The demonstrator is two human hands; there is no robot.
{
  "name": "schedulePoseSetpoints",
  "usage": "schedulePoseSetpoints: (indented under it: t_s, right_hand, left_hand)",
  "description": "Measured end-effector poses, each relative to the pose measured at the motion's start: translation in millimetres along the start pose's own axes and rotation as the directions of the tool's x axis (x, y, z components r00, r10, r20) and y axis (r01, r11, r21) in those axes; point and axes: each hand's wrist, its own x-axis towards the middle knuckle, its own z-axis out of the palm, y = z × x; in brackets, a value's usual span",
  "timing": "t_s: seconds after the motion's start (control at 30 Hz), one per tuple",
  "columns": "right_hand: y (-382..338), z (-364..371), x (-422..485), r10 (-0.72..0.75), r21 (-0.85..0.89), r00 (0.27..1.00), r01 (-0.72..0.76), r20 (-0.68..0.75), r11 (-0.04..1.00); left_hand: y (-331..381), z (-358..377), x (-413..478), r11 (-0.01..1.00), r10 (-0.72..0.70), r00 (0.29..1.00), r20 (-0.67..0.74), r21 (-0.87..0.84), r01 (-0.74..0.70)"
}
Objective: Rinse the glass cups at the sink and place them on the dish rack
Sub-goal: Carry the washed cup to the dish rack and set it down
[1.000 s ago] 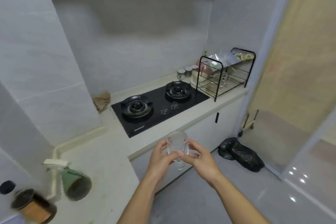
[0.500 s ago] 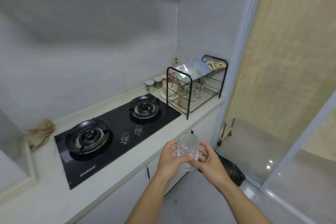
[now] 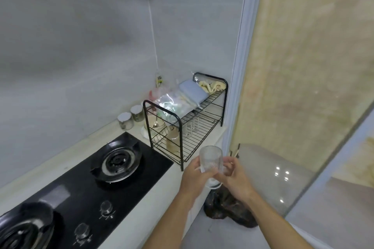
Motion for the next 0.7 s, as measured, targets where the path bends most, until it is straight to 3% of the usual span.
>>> schedulePoseSetpoints:
  t_s: [0.13,0.33,0.57,0.7]
  right_hand:
    - [5.6,-38.4,76.5,0.043,-0.024,0.999,-0.042,0.033,0.999]
    - [2.1,-94.9,201.6,0.087,-0.091,0.98,-0.072,0.18,0.993]
    - [-16.6,-126.2,302.0,0.188,-0.272,0.933,-0.103,0.308,0.957]
    - [-13.0,-116.9,353.0,0.279,-0.412,0.912,-0.14,0.3,0.9]
  left_hand:
    - [5.5,30.1,74.9,1.0,-0.031,0.999,-0.02,0.001,0.031]
    - [9.7,80.8,178.9,0.989,-0.138,0.966,-0.217,-0.073,0.125]
    - [22.6,119.5,258.4,0.929,-0.279,0.908,-0.312,-0.326,0.174]
    - [16.9,121.5,295.5,0.856,-0.361,0.862,-0.356,-0.494,0.154]
